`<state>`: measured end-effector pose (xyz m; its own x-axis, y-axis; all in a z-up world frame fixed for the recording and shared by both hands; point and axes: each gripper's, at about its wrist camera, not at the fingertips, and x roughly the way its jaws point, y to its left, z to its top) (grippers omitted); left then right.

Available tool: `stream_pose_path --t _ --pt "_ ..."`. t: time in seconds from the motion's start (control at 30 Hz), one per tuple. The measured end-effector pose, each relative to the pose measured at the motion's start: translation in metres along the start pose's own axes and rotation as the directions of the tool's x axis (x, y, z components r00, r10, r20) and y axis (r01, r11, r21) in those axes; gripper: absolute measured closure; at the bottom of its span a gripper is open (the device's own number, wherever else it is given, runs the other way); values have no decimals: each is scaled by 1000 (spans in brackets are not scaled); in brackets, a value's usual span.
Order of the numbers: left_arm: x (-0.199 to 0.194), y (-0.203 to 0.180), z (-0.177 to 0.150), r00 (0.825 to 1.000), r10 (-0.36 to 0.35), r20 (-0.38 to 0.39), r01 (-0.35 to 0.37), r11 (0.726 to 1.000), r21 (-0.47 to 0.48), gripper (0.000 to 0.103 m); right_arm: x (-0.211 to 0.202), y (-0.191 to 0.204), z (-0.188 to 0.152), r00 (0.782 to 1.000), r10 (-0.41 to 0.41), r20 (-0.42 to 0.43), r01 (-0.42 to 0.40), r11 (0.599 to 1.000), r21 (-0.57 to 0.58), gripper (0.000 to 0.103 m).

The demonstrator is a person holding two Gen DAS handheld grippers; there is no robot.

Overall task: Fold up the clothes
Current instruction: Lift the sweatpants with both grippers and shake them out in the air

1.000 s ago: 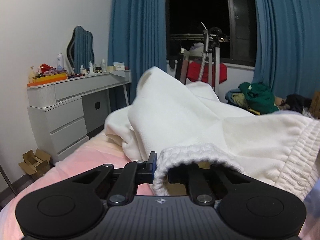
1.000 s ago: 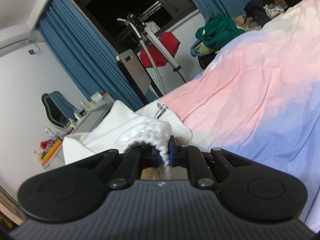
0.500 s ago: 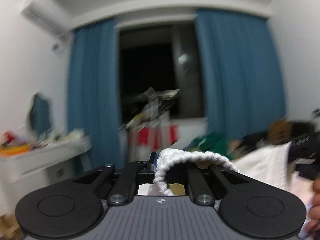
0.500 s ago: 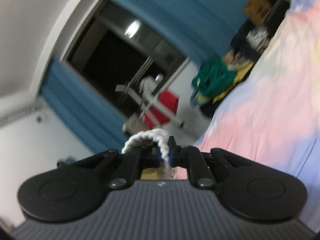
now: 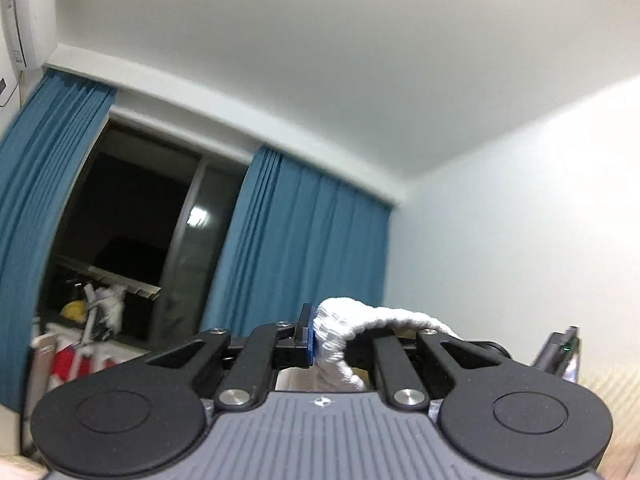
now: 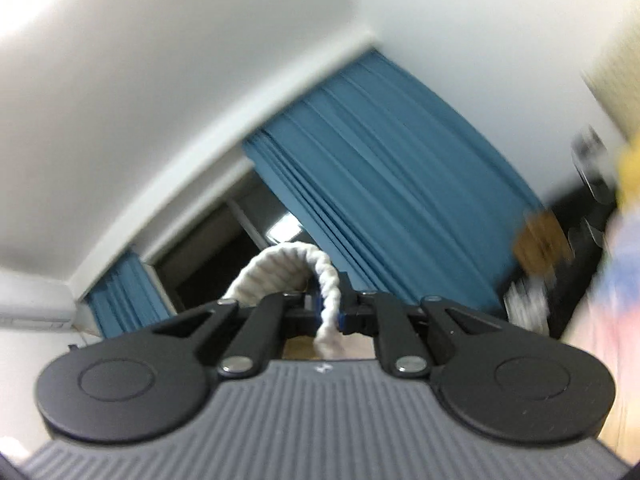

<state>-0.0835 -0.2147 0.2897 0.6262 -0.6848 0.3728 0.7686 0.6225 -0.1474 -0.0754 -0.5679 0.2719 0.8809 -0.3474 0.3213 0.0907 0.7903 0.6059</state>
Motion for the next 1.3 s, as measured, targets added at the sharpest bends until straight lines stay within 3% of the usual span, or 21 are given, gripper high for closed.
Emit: stream_pose_path --t 0.1,0.23,0.33,0.43,0.5,0.6,0.7,0.8,0.9,0.97,1.03,1.1,1.23,1.3 --pt "-19 -2 31 997 -24 67 27 999 -38 95 22 58 43 996 87 -20 -88 990 -109 93" --pt "-55 13 57 996 7 92 0 997 -80 94 69 142 29 981 143 -132 -175 944 -281 92" --pt "-83 52 51 990 123 69 -116 988 -99 94 100 185 -34 944 170 -282 -267 896 -355 92" --pt "-114 119 26 963 268 -15 -267 954 -135 94 123 219 -134 898 142 -416 -330 844 -424 92" --pt "-138 170 4 930 360 -72 -367 916 -158 94 135 233 -217 855 118 -505 -372 817 -440 92" --pt "-175 255 -42 853 497 -163 -519 842 -149 94 154 246 -354 767 85 -637 -434 799 -417 92" --pt "-213 343 -94 750 603 -272 -652 743 -151 94 157 258 -488 667 38 -744 -483 783 -393 92" --pt "-255 425 -150 633 674 -381 -762 630 -150 94 157 262 -619 561 -5 -828 -519 777 -357 92" --pt "-301 494 -198 541 693 -476 -831 527 -178 94 155 262 -720 475 -55 -878 -545 765 -342 92" --pt "-320 538 -224 500 688 -526 -858 476 -193 94 149 259 -765 431 -81 -899 -553 763 -334 92" --pt "-338 571 -251 478 661 -578 -869 452 -202 93 145 255 -798 394 -102 -914 -554 767 -324 92" --pt "-352 588 -274 463 644 -610 -876 437 -203 93 146 249 -810 355 -101 -929 -552 780 -296 92" --pt "-342 647 -286 478 606 -636 -870 426 -248 90 155 252 -815 322 -103 -941 -561 780 -277 92" --pt "-337 657 -284 484 587 -648 -868 416 -272 87 160 256 -816 300 -120 -946 -590 756 -283 91"
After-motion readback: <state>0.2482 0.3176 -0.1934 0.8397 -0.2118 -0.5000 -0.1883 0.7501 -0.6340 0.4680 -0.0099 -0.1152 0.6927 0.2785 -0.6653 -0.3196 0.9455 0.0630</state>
